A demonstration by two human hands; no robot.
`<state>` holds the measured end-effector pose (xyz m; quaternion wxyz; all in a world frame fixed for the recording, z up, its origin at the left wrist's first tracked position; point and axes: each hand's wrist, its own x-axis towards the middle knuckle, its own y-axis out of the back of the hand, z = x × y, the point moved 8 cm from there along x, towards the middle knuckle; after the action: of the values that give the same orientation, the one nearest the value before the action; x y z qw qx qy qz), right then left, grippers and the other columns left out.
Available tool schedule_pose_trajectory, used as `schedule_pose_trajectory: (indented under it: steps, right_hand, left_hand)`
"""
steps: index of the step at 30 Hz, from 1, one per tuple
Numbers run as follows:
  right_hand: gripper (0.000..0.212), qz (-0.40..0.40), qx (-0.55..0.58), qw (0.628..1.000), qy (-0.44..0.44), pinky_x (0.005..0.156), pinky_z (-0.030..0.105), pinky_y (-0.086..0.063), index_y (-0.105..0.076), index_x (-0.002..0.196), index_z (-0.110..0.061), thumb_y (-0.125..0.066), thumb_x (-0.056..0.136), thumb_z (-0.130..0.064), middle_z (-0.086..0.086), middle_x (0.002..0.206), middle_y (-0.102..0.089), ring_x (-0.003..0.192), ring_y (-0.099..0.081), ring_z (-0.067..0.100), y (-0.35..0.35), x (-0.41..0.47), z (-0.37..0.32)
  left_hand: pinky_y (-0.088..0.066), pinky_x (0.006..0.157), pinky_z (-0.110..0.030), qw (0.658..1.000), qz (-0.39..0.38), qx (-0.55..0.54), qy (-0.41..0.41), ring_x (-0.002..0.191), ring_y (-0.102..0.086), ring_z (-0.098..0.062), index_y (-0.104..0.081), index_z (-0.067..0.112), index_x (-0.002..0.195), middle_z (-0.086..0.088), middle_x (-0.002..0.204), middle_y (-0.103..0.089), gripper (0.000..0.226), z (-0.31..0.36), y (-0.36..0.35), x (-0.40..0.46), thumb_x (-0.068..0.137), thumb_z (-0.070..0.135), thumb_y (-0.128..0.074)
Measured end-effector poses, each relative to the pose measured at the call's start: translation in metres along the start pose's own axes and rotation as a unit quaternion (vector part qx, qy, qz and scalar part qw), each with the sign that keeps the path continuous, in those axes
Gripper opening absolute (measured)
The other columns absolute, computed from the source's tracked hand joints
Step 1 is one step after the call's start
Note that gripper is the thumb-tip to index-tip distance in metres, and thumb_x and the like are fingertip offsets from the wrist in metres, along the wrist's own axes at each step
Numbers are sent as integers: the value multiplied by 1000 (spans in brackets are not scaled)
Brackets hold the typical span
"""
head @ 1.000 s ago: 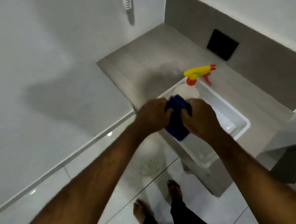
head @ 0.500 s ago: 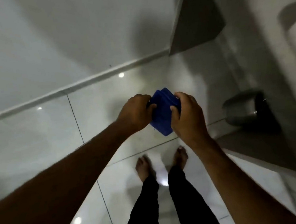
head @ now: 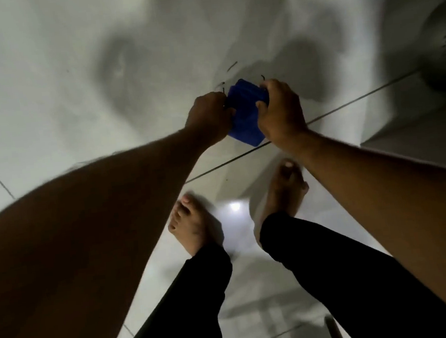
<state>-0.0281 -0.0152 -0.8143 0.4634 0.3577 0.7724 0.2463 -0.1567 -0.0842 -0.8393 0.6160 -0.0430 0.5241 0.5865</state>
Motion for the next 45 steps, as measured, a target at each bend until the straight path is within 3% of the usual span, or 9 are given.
schedule_pose_trajectory:
  steps: [8, 13, 19, 24, 30, 35, 37, 41, 45]
  right_hand:
    - [50, 177, -146, 973, 3, 106, 48, -43, -50, 134, -11, -63, 86, -10, 19, 145, -44, 131, -41, 38, -4, 3, 19]
    - [69, -67, -278, 950, 128, 118, 60, -12, -9, 155, -12, -45, 99, -31, 21, 163, -1, 148, 0, 43, -83, -14, 22]
    - [69, 41, -247, 958, 139, 113, 65, -11, -14, 154, -14, -42, 93, -34, 24, 161, -11, 146, -9, 49, -82, 60, -25]
    - [65, -124, -416, 710, 554, 116, 61, -18, -18, 155, -18, -43, 96, -28, 17, 162, -15, 147, -14, 44, -98, -10, 16]
    - [79, 29, -330, 910, 249, 113, 66, -13, -15, 153, -15, -55, 87, -31, 25, 161, -13, 145, -12, 51, -93, 52, -40]
    - [73, -174, -400, 630, 643, 119, 59, -7, -17, 155, -21, -48, 88, -26, 12, 164, -13, 149, -7, 40, -151, -48, -19]
    - [73, -117, -402, 641, 643, 119, 57, -9, -19, 154, -21, -48, 87, -27, 13, 163, -18, 149, -12, 39, -148, -16, -37]
    - [82, -47, -348, 809, 471, 118, 60, -9, -23, 153, -21, -56, 78, -27, 15, 163, -16, 148, -11, 41, -185, -35, -80]
    - [77, -181, -381, 634, 648, 119, 58, -12, -19, 154, -21, -52, 85, -23, 12, 163, -13, 149, -10, 39, -184, -81, -40]
  left_hand:
    - [-20, 118, -54, 966, 146, 180, -118, 144, -20, -43, -16, 2, 150, -25, 155, -25, 93, -48, 35, -1, 81, 39, -65]
    - [-2, 118, -58, 949, 43, 306, -72, 145, 13, -46, 6, -7, 148, -33, 157, 10, 143, -150, 54, -23, 53, 54, -82]
    - [1, 119, -50, 942, -37, 333, -31, 142, 29, -40, 25, 0, 145, -26, 153, 31, 168, -197, 31, -24, 36, 62, -88]
    - [5, 118, -45, 945, -42, 324, -22, 141, 30, -38, 29, 1, 143, -24, 152, 33, 167, -192, 35, -27, 40, 62, -87]
    - [6, 118, -46, 943, -35, 329, -32, 142, 28, -38, 34, 3, 141, -24, 152, 32, 169, -197, 37, -25, 39, 69, -83]
    - [6, 118, -48, 948, -36, 315, -30, 141, 30, -41, 34, 3, 142, -26, 150, 34, 169, -198, 40, -25, 38, 71, -82]
    - [6, 118, -48, 948, -33, 313, -40, 141, 29, -40, 31, 3, 143, -25, 151, 33, 169, -199, 40, -25, 37, 71, -82]
    - [7, 118, -45, 951, -29, 305, -42, 143, 27, -39, 26, 3, 146, -23, 152, 31, 168, -208, 39, -26, 36, 71, -82]
    - [9, 118, -44, 951, -23, 303, -51, 142, 28, -39, 24, 1, 146, -23, 151, 33, 166, -204, 41, -28, 39, 71, -82]
